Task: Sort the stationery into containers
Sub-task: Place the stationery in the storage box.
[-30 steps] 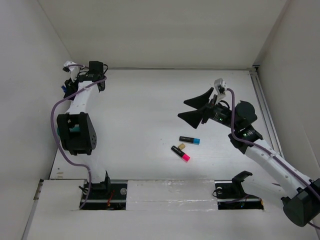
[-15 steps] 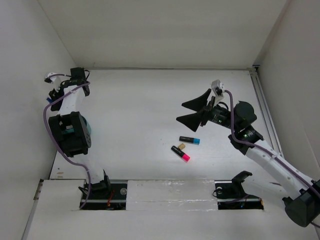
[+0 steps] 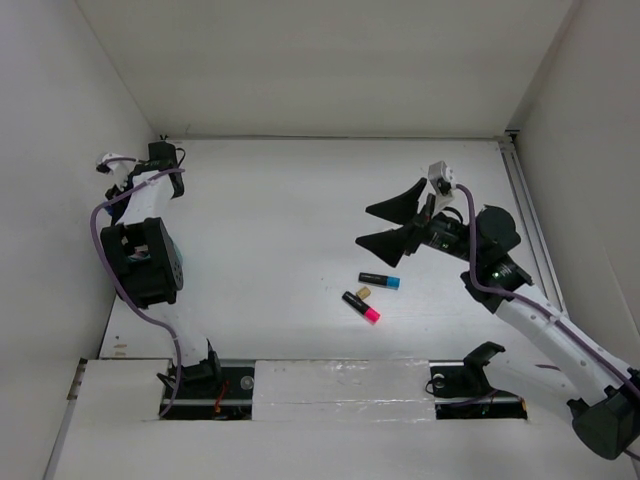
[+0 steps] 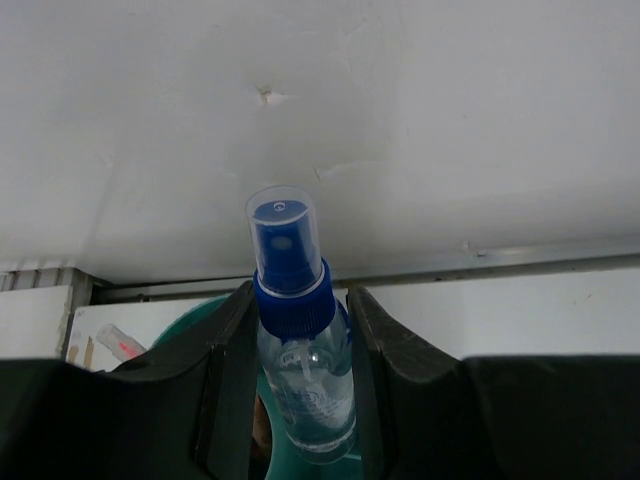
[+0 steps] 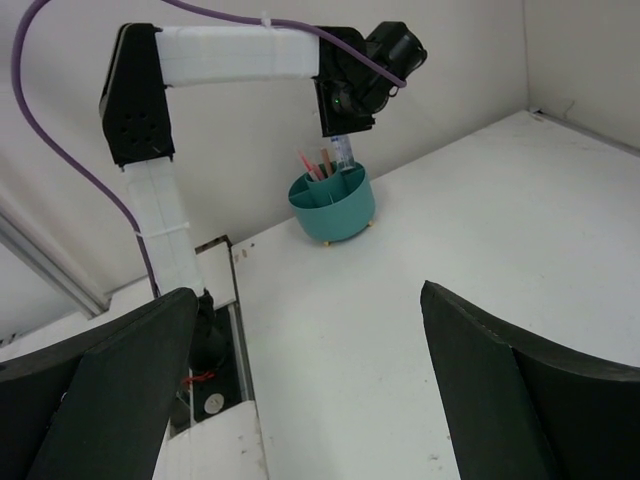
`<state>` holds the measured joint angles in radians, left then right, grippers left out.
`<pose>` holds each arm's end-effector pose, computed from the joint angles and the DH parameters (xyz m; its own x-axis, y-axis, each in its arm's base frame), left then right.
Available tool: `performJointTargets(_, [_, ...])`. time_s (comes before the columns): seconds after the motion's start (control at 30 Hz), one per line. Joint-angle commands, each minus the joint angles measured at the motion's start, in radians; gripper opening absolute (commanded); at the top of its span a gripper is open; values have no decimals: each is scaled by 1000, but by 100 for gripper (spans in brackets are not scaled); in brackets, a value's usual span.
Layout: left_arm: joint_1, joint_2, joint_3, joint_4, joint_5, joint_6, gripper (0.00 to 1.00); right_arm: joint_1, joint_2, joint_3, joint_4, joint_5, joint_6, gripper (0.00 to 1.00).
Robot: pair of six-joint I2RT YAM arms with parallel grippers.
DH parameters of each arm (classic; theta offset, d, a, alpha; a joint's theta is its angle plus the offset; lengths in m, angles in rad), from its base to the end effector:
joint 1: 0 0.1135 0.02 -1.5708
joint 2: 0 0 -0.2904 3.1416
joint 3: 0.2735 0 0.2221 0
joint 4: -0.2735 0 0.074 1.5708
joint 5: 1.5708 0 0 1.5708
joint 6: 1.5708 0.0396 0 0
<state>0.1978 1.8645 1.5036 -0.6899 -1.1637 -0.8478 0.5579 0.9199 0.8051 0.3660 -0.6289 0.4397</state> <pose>0.3555 0.1083 0.2943 -0.1692 -0.3367 -0.9263 -0.9855 0.0697 0.1547 0.1285 0.1077 0.4060 -0.1972 0.2827 -0.9387 -0.9146 0.2918 0.2800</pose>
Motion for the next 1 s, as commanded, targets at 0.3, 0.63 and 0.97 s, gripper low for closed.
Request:
performJointTargets(0.3, [2, 10, 1, -111, -85, -215, 0, 19, -59, 45, 27, -32, -19, 99])
performJointTargets(0.63, [2, 28, 12, -149, -85, -261, 0, 28, -59, 36, 27, -32, -29, 99])
performJointTargets(0.97, [2, 39, 23, -158, -85, -255, 13, 28, -59, 36, 27, -32, -29, 99])
